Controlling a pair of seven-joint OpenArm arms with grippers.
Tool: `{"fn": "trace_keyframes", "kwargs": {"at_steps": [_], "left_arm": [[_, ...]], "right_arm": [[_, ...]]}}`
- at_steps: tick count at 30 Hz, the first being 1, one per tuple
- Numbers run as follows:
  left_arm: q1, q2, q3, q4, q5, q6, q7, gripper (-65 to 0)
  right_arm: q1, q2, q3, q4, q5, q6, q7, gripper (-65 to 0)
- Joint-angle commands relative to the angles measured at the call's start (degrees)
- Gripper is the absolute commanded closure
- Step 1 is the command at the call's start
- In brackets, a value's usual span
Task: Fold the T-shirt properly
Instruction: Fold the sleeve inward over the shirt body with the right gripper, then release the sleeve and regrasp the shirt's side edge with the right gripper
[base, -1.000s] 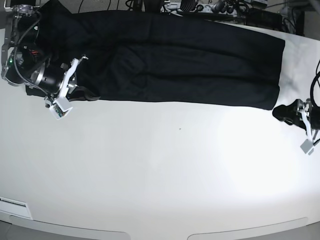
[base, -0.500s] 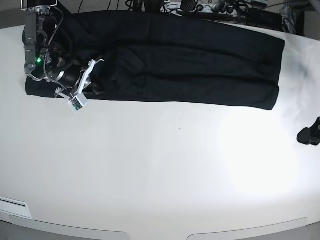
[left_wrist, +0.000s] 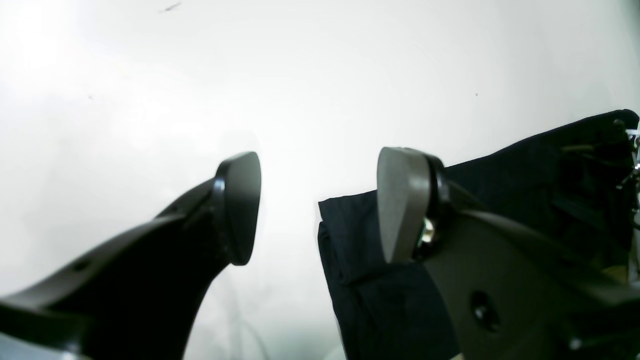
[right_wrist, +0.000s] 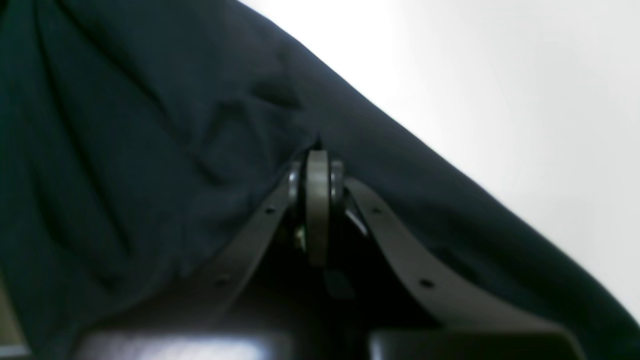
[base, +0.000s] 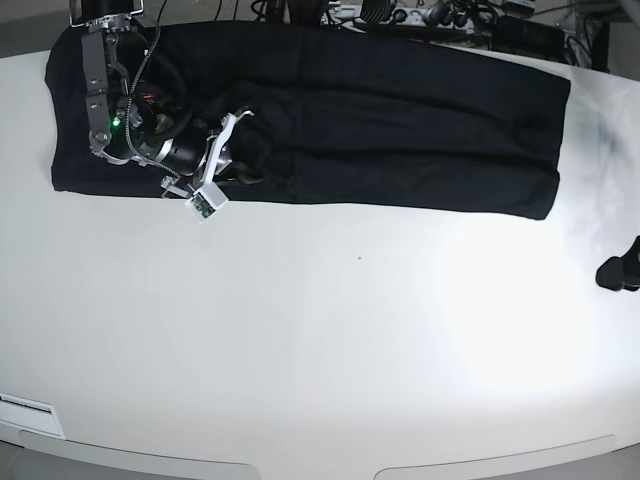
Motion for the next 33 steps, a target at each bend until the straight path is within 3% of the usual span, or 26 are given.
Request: {"fn": "trace_keyframes", "kwargs": {"at_steps": [1,6,11,15,20,23,25,28,31,33], "left_arm": [[-1.2,-1.8,-0.7,0.6,-1.1,0.0,-0.6,-38.8],[-1.2,-1.8,-0.7,0.6,-1.1,-0.2,-0.7,-38.8],[-1.2,-1.8,-0.7,0.6,-1.1,-0.2,-1.6,-38.8],[-1.2,-1.8,-0.7,0.6,-1.1,-0.2,-1.9,-38.8],[-1.1,-1.8,-0.7,0.6,-1.1,-0.2,-1.9,-38.8],[-1.2,-1.7,-0.7,0.6,-1.2,-0.2,-2.0,-38.8],[-1.2,-1.7,-0.7,0.6,-1.6,-0.2,-1.9,-38.8],[-1.1,-1.8,-0.7,0.6,-1.4,-0.2,-1.8,-38.8],[-1.1,-1.7,-0.7,0.6,-1.3,-0.2,-1.5,-38.8],[-1.1,-1.7,-0.7,0.6,-1.1,-0.2,-1.4,-38.8]], "right_arm": [[0.7,0.2,-0.6,0.9,2.3,0.5,0.4,0.0],[1.7,0.4,-4.2,4.1,8.6,0.5,-9.9,0.0],[1.7,1.2,-6.8,10.7,11.5,0.5,-14.5,0.0],[1.4,4.7,-7.6,18.0,11.6,0.5,-15.2,0.0],[0.5,9.6,-7.6,24.8,14.3,0.5,-21.0,0.0],[0.3,11.4,-6.9,25.3,12.8,0.5,-20.6,0.0],[0.0,11.3,-4.7,25.3,7.7,0.5,-16.0,0.0],[-0.4,11.3,0.1,25.3,0.0,-5.6,-8.9,0.0],[-1.0,11.3,4.4,25.2,-5.2,-13.1,-7.6,0.0],[-2.2,11.2,6.4,25.2,-7.1,-15.8,-7.5,0.0]]}}
